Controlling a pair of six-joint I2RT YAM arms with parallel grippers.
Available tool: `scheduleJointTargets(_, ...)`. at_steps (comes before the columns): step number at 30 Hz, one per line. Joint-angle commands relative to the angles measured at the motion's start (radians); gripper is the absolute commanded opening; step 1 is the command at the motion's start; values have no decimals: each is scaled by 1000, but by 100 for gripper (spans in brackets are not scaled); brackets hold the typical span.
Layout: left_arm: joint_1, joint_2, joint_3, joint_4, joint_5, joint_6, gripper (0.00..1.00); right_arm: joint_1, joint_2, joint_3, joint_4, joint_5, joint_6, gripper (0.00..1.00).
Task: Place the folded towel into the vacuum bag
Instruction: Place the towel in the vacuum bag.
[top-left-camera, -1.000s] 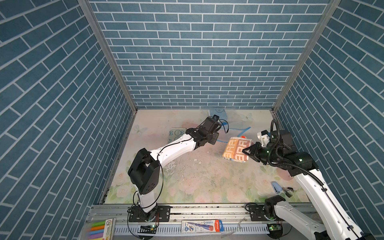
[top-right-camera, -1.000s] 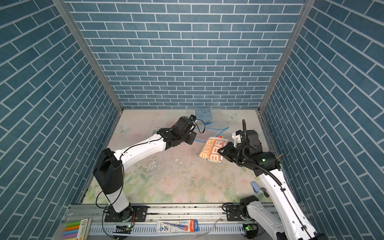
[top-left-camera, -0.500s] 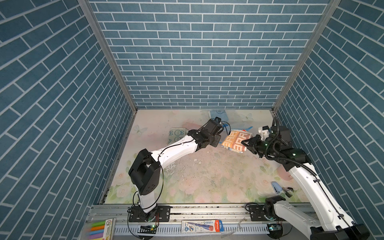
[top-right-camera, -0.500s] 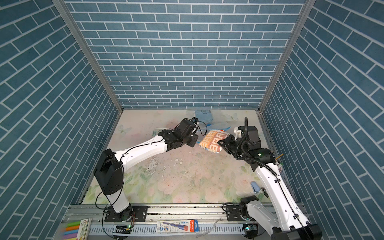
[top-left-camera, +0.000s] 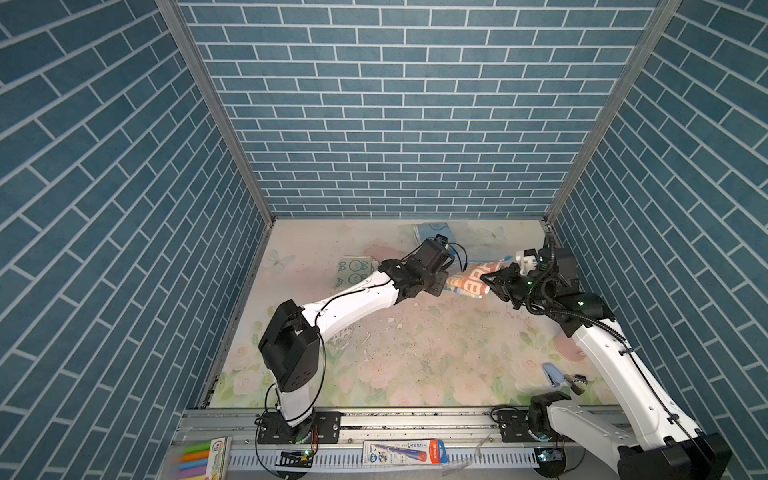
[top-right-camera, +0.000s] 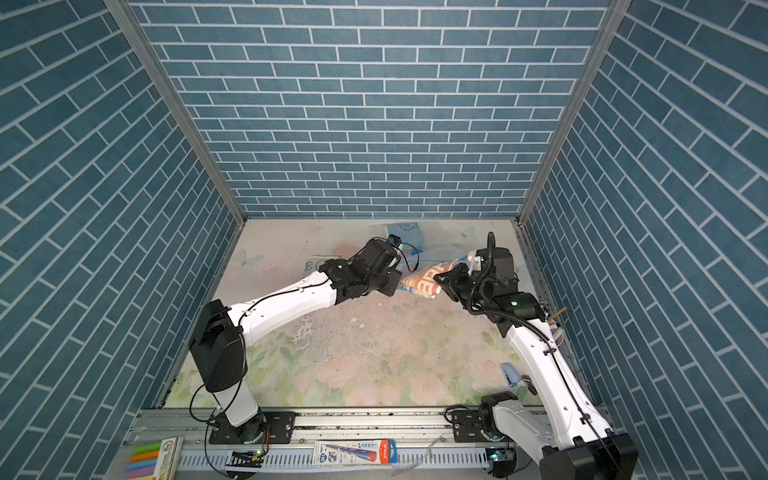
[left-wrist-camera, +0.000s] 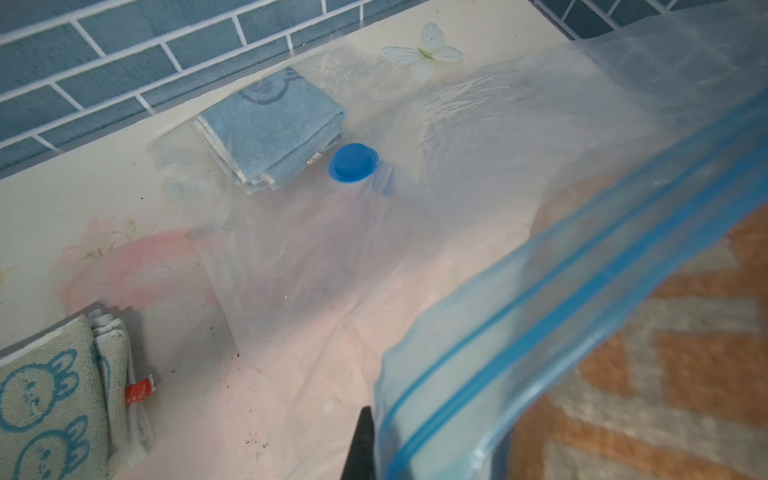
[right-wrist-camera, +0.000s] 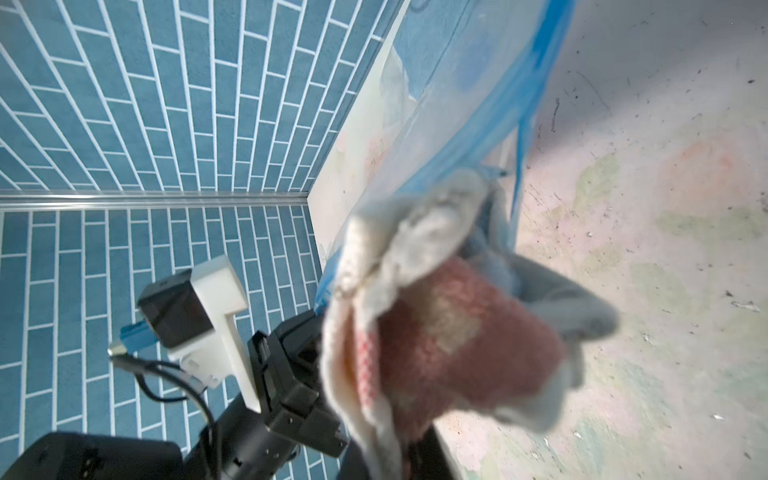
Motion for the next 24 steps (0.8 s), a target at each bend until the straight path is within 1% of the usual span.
scheduleJointTargets(1,-19,-12,36,-33,-8,-27,0,-7,13,-9,86,67,90,0)
scheduleJointTargets(8,-27,-4,55,-55,-3,-76,0,-5,45,7,108,77,99,0)
scheduleJointTargets(13,-29,11,78,-59,-4,-81,0,-1,35,-18,141,50,140,0)
scheduleJointTargets(17,-29,23,92,-57,-2,-83,0,9,21,-27,144,55,152,0)
scheduleJointTargets(24,-28,52,127,-59,21,-106,0,43,56,-27,190,51,163,0)
